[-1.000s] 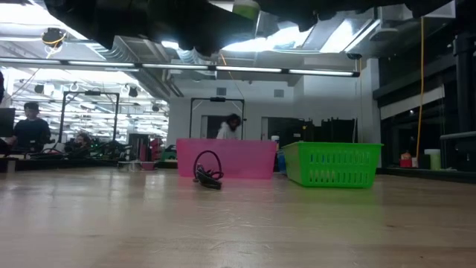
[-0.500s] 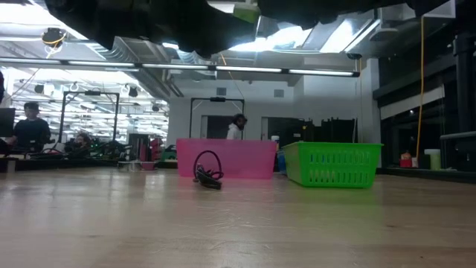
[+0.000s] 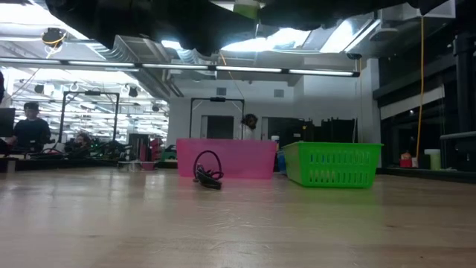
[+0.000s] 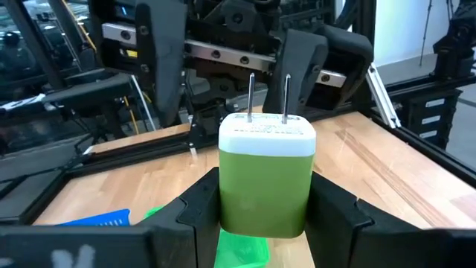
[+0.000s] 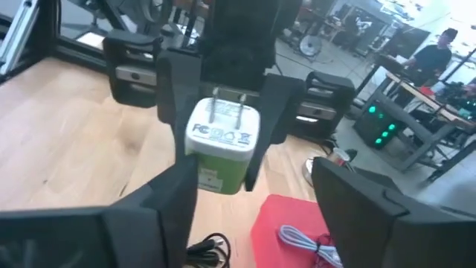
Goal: Pick and place items into bin
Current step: Put the green charger adapter into the green bin
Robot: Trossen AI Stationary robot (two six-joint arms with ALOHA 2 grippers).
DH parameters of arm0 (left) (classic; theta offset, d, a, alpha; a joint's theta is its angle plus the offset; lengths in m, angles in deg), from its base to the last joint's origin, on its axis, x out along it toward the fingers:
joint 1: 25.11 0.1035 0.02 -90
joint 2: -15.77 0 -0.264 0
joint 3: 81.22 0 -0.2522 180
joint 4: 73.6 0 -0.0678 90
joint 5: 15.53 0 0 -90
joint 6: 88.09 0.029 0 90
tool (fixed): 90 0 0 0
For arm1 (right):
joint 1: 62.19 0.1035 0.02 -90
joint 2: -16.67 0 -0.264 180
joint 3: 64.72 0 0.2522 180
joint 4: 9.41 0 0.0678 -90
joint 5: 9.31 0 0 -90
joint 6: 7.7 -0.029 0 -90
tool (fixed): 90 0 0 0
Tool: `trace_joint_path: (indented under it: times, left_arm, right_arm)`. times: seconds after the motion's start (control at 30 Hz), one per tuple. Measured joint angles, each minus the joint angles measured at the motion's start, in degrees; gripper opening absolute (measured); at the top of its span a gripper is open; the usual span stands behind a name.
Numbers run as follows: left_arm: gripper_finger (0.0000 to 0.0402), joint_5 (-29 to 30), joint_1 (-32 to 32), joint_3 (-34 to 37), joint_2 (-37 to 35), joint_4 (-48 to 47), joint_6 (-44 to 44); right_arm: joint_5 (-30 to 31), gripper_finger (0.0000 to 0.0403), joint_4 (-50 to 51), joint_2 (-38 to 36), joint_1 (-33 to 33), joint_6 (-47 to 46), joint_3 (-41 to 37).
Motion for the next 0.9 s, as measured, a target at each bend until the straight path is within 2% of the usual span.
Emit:
trace_joint_path:
  times: [0.13, 0.27, 0.37, 0.9]
  left_arm:
    - [0.0145, -0.03, -0.03, 0.0, 0.0, -0.08, 0.01]
    - [0.0145, -0.02, -0.02, 0.0, 0.02, -0.41, 0.0]
    - [0.0145, -0.02, -0.02, 0.0, 0.02, 0.08, 0.0]
    - [0.0145, -0.5, -0.02, 0.0, 0.06, 1.75, -0.07]
  right_arm:
    - [-0.22, 0.0273, 0.24, -0.11, 0.0, -3.21, 0.0]
    - [-4.29, 0.0295, 0.21, 0.08, -0.04, -5.27, 0.0]
    - [-7.45, 0.0298, -0.81, 0.08, -0.04, -6.11, 0.0]
    - [-8.12, 0.0299, -8.58, 3.76, -1.11, -4.29, 0.02]
